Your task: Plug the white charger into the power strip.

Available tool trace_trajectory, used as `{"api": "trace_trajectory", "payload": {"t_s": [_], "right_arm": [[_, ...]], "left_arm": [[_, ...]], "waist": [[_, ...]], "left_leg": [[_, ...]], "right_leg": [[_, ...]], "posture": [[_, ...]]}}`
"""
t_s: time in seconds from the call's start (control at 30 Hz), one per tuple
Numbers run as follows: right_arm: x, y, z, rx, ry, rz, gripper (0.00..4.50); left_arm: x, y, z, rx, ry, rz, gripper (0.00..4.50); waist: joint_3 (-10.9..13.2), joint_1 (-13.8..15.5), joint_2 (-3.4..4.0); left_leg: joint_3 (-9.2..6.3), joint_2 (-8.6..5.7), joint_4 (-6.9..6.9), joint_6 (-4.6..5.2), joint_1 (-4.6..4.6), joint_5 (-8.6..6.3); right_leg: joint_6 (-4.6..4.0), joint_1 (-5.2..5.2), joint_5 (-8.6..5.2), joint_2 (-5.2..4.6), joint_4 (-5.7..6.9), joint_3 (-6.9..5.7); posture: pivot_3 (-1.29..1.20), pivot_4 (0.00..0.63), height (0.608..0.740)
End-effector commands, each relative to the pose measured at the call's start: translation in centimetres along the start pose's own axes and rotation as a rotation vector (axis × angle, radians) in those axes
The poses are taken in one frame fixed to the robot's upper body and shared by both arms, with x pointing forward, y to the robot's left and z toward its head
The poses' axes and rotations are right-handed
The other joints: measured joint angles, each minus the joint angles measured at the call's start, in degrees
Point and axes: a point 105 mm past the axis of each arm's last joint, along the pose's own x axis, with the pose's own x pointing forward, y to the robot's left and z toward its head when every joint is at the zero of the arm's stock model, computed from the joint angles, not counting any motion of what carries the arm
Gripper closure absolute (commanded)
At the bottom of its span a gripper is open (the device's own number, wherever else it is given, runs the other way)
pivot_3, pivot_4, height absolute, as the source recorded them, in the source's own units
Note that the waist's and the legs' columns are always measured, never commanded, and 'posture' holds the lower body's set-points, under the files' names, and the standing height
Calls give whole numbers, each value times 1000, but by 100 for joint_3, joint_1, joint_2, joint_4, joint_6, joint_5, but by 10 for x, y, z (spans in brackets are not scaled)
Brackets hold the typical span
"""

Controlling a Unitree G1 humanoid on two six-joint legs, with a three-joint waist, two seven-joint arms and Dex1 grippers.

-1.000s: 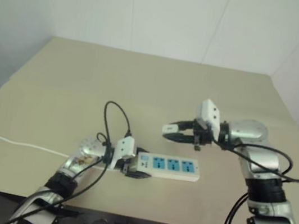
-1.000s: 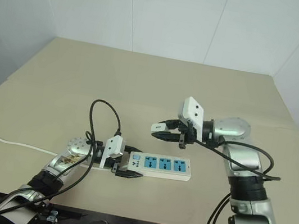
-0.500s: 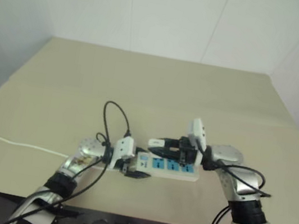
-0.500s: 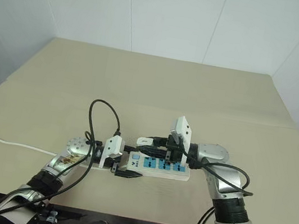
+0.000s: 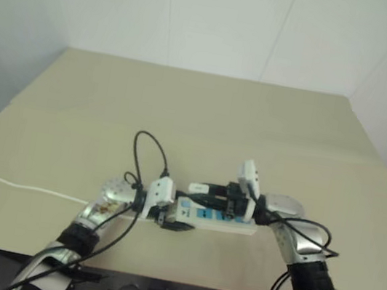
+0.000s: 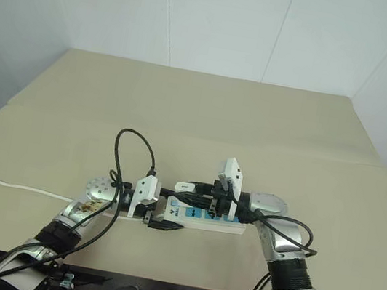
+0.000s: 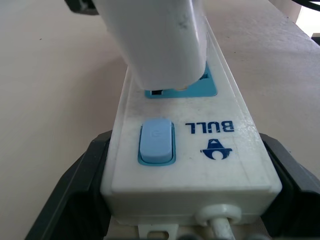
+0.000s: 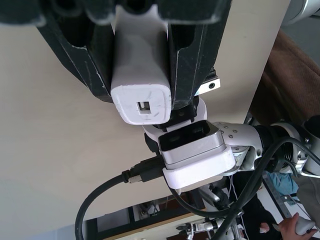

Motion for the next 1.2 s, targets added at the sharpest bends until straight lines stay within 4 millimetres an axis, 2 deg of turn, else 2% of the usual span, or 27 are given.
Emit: {"api": "trace_trajectory", "payload": {"t_s": [0.03, 0.53, 0.83, 1.2], "right_arm": [[-2, -5, 12, -56, -28, -14, 3334], [-9, -14, 6, -68, -1, -50, 3334], [-12, -10, 3, -58, 7, -39, 3334], [-5, -3, 1, -70, 11, -7, 3334]], "left_arm": [[1, -8, -12, -20, 50, -31, 1159], [2, -11, -11, -27, 43, -38, 1159], [1, -12, -13, -35, 47, -40, 1159], [2, -12, -12, -43, 45, -46, 1159]], "waist": [[0, 0, 0], [0, -4, 0], [0, -9, 0], [0, -10, 0]], "left_leg": [[0, 0, 0, 0, 0, 0], [0, 0, -1, 0, 0, 0], [0, 0, -1, 0, 0, 0], [0, 1, -3, 0, 0, 0]], "right_leg": [[0, 0, 0, 0, 0, 0], [0, 0, 0, 0, -1, 0], [0, 0, 0, 0, -2, 0], [1, 0, -1, 0, -3, 0]], "posture": [[0, 150, 740], [0, 150, 740], [0, 150, 740], [0, 150, 740]]}}
